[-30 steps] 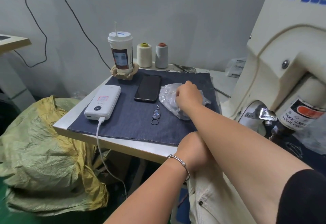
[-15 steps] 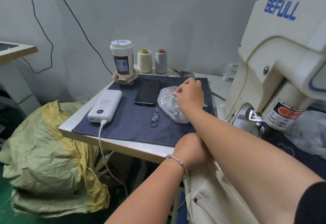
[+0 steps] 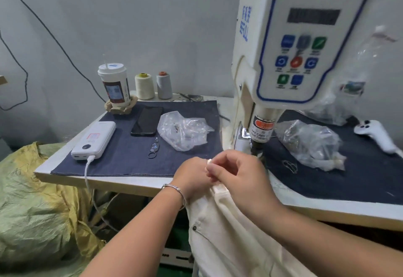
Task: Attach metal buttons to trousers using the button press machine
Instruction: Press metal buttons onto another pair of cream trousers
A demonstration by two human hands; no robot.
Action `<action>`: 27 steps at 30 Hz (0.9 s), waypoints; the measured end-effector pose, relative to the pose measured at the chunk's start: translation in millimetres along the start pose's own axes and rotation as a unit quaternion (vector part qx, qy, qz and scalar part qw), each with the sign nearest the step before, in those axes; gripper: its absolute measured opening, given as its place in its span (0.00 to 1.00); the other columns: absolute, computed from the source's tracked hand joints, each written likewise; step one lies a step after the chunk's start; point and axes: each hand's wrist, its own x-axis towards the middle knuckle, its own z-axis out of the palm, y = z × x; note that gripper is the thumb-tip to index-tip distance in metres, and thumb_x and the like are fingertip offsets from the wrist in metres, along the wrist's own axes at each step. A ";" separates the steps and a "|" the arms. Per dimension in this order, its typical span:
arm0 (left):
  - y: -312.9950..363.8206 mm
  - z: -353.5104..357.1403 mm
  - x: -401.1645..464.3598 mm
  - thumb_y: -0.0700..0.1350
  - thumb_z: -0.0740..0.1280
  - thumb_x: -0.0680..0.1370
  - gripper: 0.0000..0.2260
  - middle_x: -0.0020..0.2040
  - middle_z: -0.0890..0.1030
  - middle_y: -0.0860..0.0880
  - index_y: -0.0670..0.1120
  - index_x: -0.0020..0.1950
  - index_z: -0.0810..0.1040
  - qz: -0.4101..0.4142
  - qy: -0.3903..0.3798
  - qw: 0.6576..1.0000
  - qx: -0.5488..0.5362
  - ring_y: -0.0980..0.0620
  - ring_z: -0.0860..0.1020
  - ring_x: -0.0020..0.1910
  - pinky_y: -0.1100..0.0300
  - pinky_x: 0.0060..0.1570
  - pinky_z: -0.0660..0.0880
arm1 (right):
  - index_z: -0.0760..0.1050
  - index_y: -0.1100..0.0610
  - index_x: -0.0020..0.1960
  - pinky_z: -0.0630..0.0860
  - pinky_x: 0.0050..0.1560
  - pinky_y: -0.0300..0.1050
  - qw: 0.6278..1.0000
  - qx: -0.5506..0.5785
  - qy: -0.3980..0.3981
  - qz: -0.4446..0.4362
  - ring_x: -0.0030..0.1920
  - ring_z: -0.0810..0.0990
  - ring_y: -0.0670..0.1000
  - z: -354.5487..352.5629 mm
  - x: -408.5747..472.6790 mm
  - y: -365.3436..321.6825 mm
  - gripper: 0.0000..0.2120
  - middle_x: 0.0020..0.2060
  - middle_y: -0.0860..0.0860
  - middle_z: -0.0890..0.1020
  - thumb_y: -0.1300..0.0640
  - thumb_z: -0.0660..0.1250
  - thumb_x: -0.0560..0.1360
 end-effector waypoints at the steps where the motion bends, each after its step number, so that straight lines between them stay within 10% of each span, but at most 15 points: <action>1: 2.5 -1.7 -1.6 0.60 0.62 0.67 0.14 0.28 0.77 0.55 0.52 0.29 0.76 0.012 0.014 1.000 -0.004 0.51 0.76 0.35 0.65 0.30 0.68 | 0.81 0.54 0.38 0.78 0.39 0.39 1.000 -0.023 -0.002 0.011 0.34 0.82 0.47 -19.1 -10.1 8.5 0.06 0.32 0.50 0.83 0.61 0.72 0.73; 10: -3.9 0.8 3.1 0.57 0.74 0.71 0.02 0.39 0.85 0.58 0.62 0.42 0.85 0.008 0.038 0.997 -0.069 0.60 0.81 0.42 0.55 0.48 0.77 | 0.78 0.50 0.34 0.69 0.35 0.34 0.954 -0.192 0.203 0.109 0.35 0.79 0.41 -155.9 9.2 94.4 0.09 0.30 0.43 0.81 0.57 0.75 0.71; 27: -8.5 4.4 6.6 0.56 0.76 0.71 0.02 0.38 0.85 0.59 0.60 0.41 0.85 -0.004 0.043 0.994 -0.096 0.60 0.81 0.40 0.56 0.46 0.76 | 0.80 0.57 0.43 0.77 0.42 0.43 0.943 -0.291 0.159 0.025 0.38 0.79 0.48 -159.7 14.6 146.6 0.04 0.37 0.48 0.81 0.63 0.74 0.71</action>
